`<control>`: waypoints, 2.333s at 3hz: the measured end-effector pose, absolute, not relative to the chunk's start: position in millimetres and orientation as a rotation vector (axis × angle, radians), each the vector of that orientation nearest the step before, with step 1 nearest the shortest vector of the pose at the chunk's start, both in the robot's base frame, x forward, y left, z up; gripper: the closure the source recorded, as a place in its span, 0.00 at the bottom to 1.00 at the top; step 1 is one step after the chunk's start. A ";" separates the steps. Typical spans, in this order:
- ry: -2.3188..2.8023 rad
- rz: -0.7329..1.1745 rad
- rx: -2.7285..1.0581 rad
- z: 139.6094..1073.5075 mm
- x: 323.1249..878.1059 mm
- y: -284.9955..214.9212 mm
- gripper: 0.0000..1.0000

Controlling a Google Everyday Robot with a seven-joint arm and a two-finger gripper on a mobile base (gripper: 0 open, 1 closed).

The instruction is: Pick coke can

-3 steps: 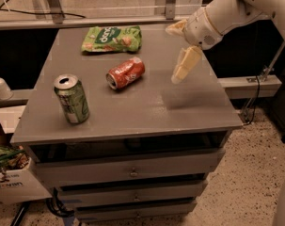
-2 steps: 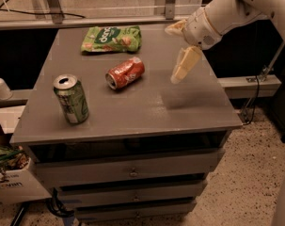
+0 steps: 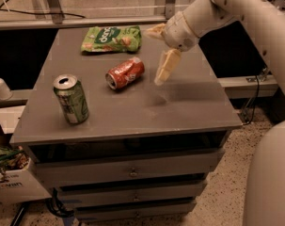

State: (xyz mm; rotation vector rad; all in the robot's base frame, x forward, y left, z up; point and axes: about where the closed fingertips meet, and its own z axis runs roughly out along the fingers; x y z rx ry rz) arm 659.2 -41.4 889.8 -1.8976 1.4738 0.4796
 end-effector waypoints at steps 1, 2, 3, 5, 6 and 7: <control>1.402 0.506 -1.978 878.2 655.3 -12.6 0.00; 1.357 0.497 -2.060 862.9 652.1 10.2 0.00; 1.339 0.463 -2.127 845.7 651.7 24.0 0.00; 1.326 0.407 -2.170 836.1 653.3 33.9 0.41; 1.331 0.398 -2.159 841.5 657.3 33.2 0.65; 1.326 0.407 -2.117 857.7 660.2 28.5 0.88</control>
Offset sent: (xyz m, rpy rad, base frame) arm -0.0112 0.0727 -0.0433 -0.1149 -0.0305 0.2159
